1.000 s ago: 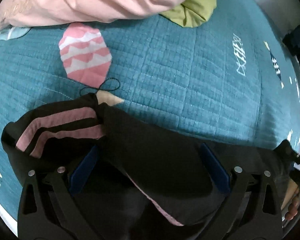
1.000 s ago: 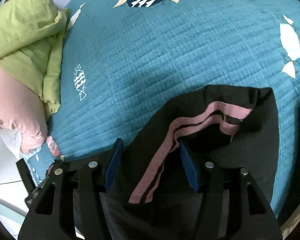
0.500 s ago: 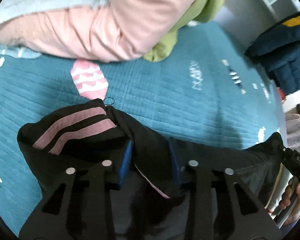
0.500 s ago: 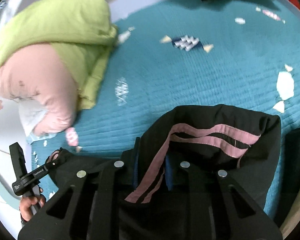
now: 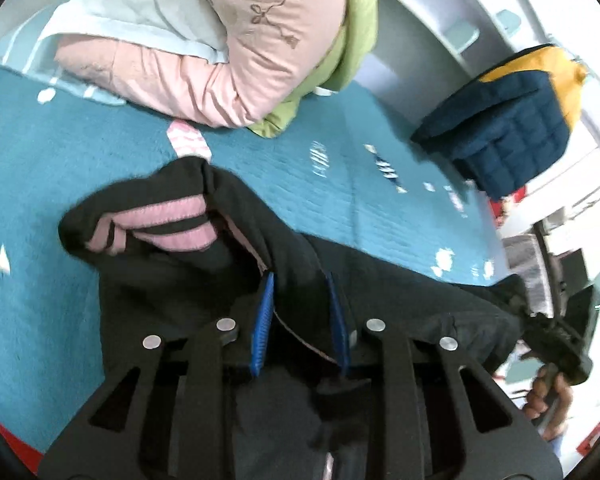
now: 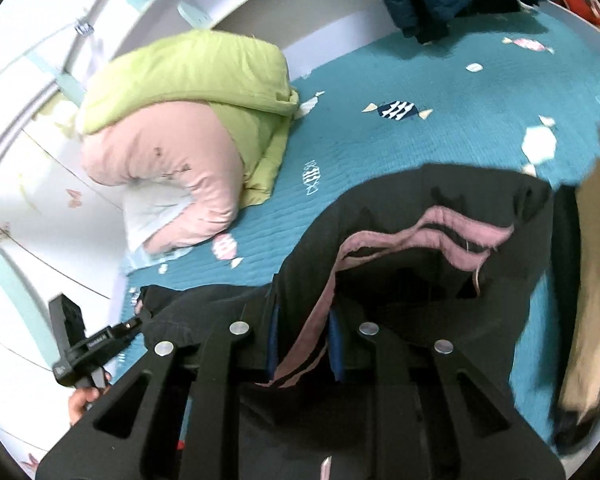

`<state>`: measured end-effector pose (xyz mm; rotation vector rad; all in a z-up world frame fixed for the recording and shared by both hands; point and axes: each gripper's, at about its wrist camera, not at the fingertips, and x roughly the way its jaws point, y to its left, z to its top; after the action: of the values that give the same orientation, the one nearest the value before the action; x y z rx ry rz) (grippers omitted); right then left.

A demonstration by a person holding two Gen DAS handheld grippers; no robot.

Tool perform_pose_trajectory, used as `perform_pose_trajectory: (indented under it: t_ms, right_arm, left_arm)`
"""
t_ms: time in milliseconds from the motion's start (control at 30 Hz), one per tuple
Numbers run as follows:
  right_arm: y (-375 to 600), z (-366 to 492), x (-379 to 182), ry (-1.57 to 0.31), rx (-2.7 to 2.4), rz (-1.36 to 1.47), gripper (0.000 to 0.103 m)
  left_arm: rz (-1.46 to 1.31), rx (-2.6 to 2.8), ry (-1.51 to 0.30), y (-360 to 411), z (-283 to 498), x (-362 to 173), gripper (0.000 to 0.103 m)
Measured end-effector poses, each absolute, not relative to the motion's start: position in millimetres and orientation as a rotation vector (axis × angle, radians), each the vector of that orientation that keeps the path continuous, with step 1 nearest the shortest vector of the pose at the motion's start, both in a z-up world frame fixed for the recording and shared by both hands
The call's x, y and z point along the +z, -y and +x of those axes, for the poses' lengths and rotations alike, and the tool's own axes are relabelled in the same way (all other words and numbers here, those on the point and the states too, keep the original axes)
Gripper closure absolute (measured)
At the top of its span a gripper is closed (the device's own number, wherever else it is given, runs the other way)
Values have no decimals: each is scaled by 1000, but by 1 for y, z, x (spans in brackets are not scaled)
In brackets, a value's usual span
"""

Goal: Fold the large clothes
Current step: 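Lift the hem with both grippers and fold it over toward the hood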

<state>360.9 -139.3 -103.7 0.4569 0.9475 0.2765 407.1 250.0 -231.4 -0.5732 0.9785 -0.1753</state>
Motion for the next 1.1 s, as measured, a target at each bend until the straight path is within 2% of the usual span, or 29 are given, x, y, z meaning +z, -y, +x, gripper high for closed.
perform_pose_trajectory:
  t_ms: [200,333,533,600,633,667,700,800,867,1000,1100]
  right_arm:
    - [157,264,-110,-947,309,527,86]
    - [167,206,-123,-956,307,565,86]
    - [186,149,-148,-956,284,636,86]
    - [192,141,-156,-967,277,659,86]
    - [194,138,-158,-967,271,665,86]
    - [195,134,-159,-971,271,663,86]
    - [196,130,-161,-973,266,661,86]
    - [199,119,-168,-986,254,660,86]
    - [204,112,-175,-993,242,672,86]
    - [208,99,-192,-1040,215,671,86]
    - [212,89,-206,-1097,173,670,86]
  left_arm:
    - [-574,-184,-928,-242,311,-218,77]
    - [-587,-222,-961,-235,259,-224,77]
    - [-655,-266,-959,-236,211,-232,76]
    - [-719,-285,-955,-233,210,-233,65]
    - [-733,-272,-947,-231,209,-232,53]
    - [-742,-260,-929,-229,206,-230,34]
    - [-755,-235,-933,-227,203,-229,29]
    - [-757,-310,-930,-211,183,-215,25]
    - [-665,-274,-926,-201,172,-208,14]
    - [-598,-200,-1034,-190,165,-218,14]
    - [-530,-245,-1015,-176,145,-201,14]
